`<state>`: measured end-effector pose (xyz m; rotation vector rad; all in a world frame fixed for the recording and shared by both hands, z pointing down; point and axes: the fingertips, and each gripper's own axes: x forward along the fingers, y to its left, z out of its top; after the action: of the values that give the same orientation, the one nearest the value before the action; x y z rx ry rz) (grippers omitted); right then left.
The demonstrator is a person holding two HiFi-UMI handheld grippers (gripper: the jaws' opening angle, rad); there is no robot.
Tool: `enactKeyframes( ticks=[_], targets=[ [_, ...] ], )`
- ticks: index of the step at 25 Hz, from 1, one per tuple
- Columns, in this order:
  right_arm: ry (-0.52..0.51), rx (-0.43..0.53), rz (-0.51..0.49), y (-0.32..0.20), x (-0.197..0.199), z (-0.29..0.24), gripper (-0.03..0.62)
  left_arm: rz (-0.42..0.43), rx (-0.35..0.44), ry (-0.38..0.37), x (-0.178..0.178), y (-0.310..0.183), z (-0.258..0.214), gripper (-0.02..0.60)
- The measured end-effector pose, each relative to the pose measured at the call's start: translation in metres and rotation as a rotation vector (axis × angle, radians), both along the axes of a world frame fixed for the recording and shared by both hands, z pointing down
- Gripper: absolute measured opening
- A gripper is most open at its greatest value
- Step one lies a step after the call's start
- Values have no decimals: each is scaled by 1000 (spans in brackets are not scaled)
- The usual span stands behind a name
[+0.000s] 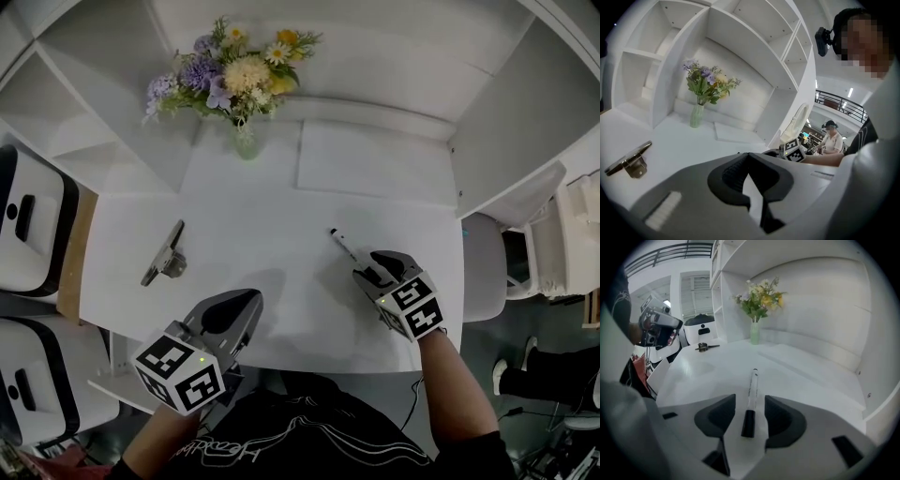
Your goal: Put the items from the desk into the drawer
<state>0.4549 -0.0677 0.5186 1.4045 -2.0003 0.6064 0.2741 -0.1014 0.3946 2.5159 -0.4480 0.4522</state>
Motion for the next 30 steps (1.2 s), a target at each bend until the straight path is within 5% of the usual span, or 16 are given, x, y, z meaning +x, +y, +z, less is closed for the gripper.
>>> enactKeyframes(
  ticks=[17, 30],
  targets=[
    [1, -63, -22, 0, -4, 16, 91, -41, -14, -14, -7, -9, 10, 9],
    [-53, -81, 53, -2, 5, 17, 75, 31, 5, -36, 10, 0, 6, 9]
  ],
)
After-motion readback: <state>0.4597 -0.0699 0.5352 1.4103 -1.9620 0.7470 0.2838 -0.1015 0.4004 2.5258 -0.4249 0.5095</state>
